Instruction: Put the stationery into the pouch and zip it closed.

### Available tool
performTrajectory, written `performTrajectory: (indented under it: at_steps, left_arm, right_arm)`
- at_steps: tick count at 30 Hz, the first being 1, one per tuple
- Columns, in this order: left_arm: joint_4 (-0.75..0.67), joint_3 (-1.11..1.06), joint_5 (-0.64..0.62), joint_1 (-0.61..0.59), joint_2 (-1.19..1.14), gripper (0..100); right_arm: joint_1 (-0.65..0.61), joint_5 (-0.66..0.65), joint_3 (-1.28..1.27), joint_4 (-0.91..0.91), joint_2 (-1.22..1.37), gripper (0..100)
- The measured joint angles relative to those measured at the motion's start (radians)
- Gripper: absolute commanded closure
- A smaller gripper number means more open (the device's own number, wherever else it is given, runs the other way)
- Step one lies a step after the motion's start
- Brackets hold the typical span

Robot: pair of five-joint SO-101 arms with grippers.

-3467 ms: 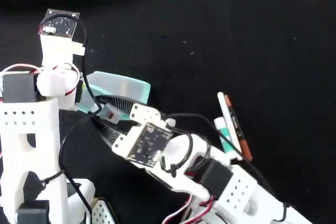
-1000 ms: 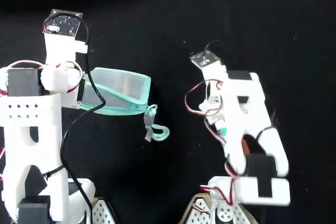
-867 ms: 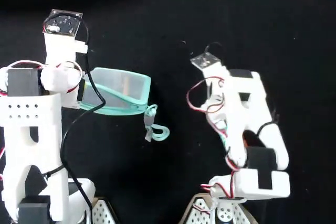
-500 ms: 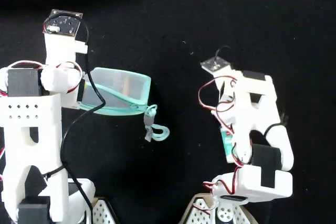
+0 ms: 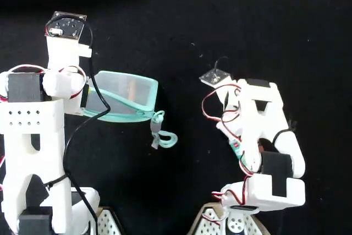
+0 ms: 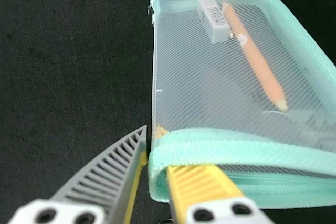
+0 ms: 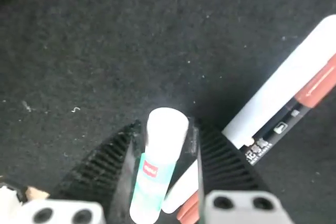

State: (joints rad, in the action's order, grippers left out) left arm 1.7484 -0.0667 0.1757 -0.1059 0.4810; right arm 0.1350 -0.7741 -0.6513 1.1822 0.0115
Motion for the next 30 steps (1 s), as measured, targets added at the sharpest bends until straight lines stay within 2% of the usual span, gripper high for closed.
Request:
performTrajectory:
  at_steps: [2, 5, 9, 16, 21, 26, 30]
  left_arm:
    - [0.0, 0.0, 0.0, 0.0, 0.0, 97]
    - [0.0, 0.0, 0.0, 0.0, 0.0, 97]
    - [0.0, 0.0, 0.0, 0.0, 0.0, 97]
    - [0.0, 0.0, 0.0, 0.0, 0.0, 97]
    - [0.0, 0.0, 0.0, 0.0, 0.0, 97]
    - [0.0, 0.0, 0.0, 0.0, 0.0, 97]
    - [0.0, 0.0, 0.0, 0.0, 0.0, 97]
  right_arm:
    - [0.0, 0.0, 0.0, 0.0, 0.0, 98.7]
    - [-0.014, 0.0, 0.0, 0.0, 0.0, 95.5]
    - [-0.092, 0.0, 0.0, 0.0, 0.0, 95.4]
    - [-0.265, 0.158, 0.094, -0.054, 0.002, 95.3]
    - [-0.279, 0.212, 0.186, -0.055, 0.002, 94.2]
    - [-0.284, 0.215, 0.172, -0.068, 0.002, 82.1]
    - [-0.284, 0.216, 0.115, -0.15, 0.002, 82.5]
